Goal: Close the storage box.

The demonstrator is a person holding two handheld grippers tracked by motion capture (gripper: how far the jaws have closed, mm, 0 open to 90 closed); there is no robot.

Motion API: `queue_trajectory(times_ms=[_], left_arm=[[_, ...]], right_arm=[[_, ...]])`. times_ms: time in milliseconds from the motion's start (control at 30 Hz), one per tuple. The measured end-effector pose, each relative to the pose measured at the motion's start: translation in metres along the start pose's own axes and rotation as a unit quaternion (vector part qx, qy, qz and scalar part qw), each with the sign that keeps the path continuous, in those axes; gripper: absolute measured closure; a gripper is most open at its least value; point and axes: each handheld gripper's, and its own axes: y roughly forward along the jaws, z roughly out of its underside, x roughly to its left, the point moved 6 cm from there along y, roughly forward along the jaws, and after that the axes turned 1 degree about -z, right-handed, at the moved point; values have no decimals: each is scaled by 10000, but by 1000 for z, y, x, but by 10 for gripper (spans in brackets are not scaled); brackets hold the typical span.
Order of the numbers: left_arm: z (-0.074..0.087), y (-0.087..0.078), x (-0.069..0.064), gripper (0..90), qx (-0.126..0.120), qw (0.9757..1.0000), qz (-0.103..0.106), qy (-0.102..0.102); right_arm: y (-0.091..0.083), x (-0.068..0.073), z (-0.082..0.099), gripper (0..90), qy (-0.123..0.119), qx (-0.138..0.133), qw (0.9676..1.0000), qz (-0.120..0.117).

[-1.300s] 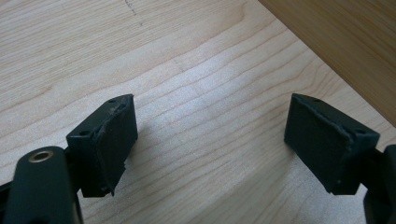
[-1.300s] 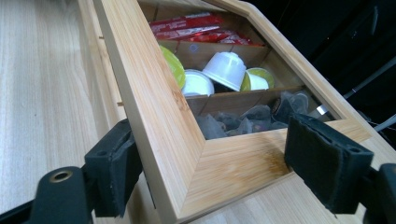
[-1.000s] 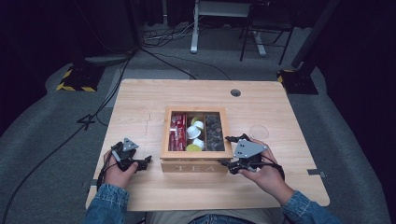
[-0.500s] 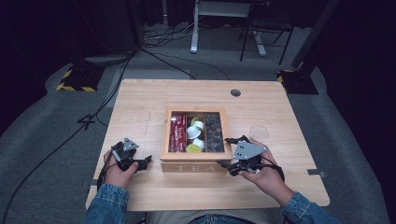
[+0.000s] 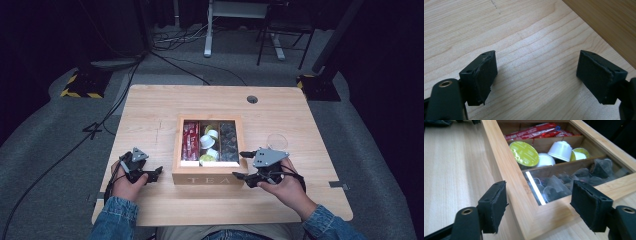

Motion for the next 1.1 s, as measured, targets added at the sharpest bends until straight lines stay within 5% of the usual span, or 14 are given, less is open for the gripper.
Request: queue_trajectory(times_ms=[33, 300, 667, 1000, 1100], left_arm=[[0, 0, 0, 173, 0, 10000, 0, 0], [1, -1, 0, 174, 3, 10000, -2, 5], [2, -2, 1, 174, -4, 10000, 36, 15], [2, -2, 4, 171, 17, 9998, 141, 130], [1, -2, 4, 171, 24, 9998, 158, 132]], right_arm=[[-2, -2, -2, 291, 214, -91, 9997, -49], [-25, -16, -21, 260, 568, -356, 9977, 79], [-58, -40, -16, 210, 972, -217, 9945, 339], [-95, -74, 11, 184, 1437, -26, 9854, 917], [-104, -88, 31, 183, 1729, 265, 9779, 1145]])
